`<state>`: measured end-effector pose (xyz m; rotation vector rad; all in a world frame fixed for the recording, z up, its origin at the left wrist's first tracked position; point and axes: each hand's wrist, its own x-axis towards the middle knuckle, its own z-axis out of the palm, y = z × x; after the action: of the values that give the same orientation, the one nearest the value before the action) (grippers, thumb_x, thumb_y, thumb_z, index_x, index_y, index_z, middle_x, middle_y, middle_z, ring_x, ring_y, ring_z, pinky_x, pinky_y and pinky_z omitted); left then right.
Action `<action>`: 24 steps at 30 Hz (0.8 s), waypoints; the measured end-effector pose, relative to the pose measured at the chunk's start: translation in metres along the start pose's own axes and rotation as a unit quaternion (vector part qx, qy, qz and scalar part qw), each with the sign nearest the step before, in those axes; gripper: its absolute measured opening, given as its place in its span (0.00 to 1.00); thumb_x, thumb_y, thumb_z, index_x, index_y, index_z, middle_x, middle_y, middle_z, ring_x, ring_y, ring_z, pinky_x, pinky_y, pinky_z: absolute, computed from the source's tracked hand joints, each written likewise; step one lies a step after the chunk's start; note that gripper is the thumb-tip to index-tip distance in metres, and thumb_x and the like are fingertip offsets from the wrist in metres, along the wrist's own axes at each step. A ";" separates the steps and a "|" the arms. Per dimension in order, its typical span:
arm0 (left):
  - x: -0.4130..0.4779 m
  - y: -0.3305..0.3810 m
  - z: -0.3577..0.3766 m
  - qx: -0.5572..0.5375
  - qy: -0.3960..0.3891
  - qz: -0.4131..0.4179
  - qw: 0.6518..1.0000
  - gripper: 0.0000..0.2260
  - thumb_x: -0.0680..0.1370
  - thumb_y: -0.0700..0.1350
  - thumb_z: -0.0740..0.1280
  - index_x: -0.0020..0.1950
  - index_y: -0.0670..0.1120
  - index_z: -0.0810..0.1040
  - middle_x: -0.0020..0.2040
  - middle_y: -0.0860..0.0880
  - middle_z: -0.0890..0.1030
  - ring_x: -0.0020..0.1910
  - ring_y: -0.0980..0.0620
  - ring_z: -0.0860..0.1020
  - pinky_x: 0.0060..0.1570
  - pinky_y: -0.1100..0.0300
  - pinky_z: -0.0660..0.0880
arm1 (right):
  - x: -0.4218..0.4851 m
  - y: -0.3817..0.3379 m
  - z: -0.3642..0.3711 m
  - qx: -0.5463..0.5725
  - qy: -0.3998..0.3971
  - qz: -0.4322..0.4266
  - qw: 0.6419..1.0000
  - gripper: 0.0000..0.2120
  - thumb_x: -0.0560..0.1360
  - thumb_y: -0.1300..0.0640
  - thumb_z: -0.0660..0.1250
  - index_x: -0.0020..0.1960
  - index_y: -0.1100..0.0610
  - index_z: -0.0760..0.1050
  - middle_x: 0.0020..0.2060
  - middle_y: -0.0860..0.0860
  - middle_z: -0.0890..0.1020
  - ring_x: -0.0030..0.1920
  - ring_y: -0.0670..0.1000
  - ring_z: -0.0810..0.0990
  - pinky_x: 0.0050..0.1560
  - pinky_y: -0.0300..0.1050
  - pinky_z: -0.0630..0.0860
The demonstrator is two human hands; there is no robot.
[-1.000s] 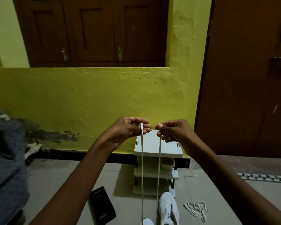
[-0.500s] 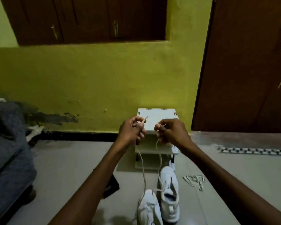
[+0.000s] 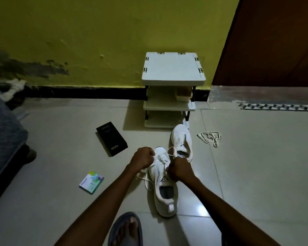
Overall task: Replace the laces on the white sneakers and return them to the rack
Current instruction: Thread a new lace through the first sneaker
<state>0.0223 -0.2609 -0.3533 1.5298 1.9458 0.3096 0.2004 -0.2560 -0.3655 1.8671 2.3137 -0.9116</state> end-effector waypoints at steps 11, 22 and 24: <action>0.006 -0.025 0.031 0.041 -0.068 0.027 0.997 0.30 0.68 0.58 0.75 0.67 0.51 0.73 0.62 0.50 0.73 0.62 0.50 0.73 0.60 0.53 0.72 | 0.011 -0.006 0.014 0.042 0.098 -0.017 0.994 0.06 0.75 0.59 0.65 0.45 0.62 0.79 0.41 0.57 0.83 0.44 0.57 0.82 0.36 0.42 0.69; -0.005 -0.027 0.052 0.035 0.023 0.090 0.995 0.27 0.69 0.52 0.74 0.67 0.54 0.72 0.65 0.54 0.71 0.63 0.49 0.70 0.55 0.53 0.73 | 0.022 -0.024 0.026 0.056 0.117 -0.020 0.991 0.08 0.76 0.59 0.64 0.38 0.59 0.72 0.39 0.60 0.82 0.42 0.59 0.82 0.39 0.46 0.72; -0.007 -0.031 0.057 0.039 0.034 0.097 0.994 0.27 0.70 0.52 0.74 0.68 0.53 0.72 0.66 0.54 0.71 0.63 0.50 0.69 0.53 0.55 0.72 | 0.023 -0.022 0.025 0.032 0.108 -0.029 0.993 0.08 0.76 0.57 0.63 0.40 0.60 0.73 0.39 0.60 0.82 0.42 0.59 0.82 0.37 0.44 0.69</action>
<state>0.0330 -0.2874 -0.4117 1.7864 1.8828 0.3770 0.1657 -0.2491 -0.3855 2.0271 2.5009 -0.8384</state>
